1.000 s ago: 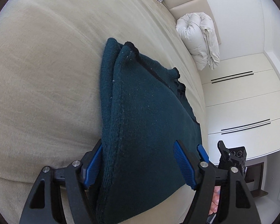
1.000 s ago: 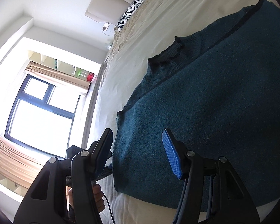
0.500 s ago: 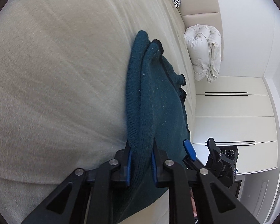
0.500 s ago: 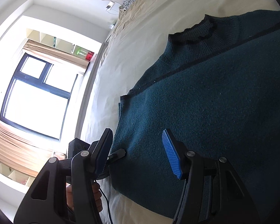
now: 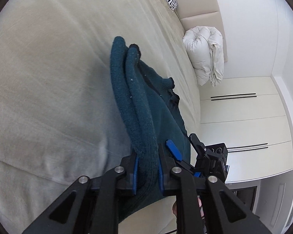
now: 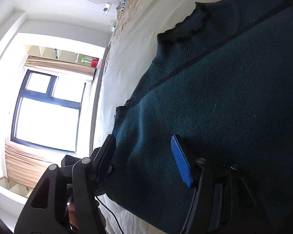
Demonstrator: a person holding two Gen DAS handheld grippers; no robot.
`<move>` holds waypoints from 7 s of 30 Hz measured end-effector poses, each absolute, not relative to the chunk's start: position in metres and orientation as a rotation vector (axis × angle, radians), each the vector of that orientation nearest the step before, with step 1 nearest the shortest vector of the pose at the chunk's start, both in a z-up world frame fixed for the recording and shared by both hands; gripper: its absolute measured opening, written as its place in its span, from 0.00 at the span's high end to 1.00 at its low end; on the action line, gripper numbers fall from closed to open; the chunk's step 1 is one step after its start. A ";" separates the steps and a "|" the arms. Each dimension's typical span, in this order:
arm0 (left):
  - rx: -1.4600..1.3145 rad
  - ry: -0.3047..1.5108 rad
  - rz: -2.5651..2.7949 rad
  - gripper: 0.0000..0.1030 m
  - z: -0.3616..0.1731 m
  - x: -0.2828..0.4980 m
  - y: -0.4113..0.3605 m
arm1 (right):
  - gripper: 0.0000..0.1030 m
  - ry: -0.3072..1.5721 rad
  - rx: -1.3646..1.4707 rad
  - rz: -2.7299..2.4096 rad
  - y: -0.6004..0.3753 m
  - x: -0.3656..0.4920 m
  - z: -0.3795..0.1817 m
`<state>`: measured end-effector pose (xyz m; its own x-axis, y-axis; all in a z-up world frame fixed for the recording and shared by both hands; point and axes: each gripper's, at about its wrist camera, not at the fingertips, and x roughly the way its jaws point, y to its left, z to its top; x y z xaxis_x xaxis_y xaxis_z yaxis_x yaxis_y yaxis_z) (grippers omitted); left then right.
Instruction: Fold small clothes
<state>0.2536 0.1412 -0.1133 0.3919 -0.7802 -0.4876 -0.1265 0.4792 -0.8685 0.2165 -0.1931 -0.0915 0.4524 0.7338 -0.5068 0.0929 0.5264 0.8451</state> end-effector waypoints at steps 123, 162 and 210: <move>0.006 1.008 -0.652 0.68 -0.092 0.316 -0.175 | 0.91 1.016 0.796 0.180 -0.417 0.201 -0.068; -0.324 1.166 -0.560 0.13 -0.104 0.300 -0.101 | 0.34 1.046 0.896 0.139 -0.475 0.155 -0.099; -0.087 1.117 -0.427 0.52 -0.074 0.089 0.088 | 0.81 1.155 0.361 0.196 -0.122 0.009 -0.049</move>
<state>0.0894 0.0878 -0.0745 0.3664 -0.3742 -0.8519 0.2886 0.9161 -0.2783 0.0092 -0.1223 -0.0491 0.3954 0.3340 -0.8556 0.0332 0.9257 0.3767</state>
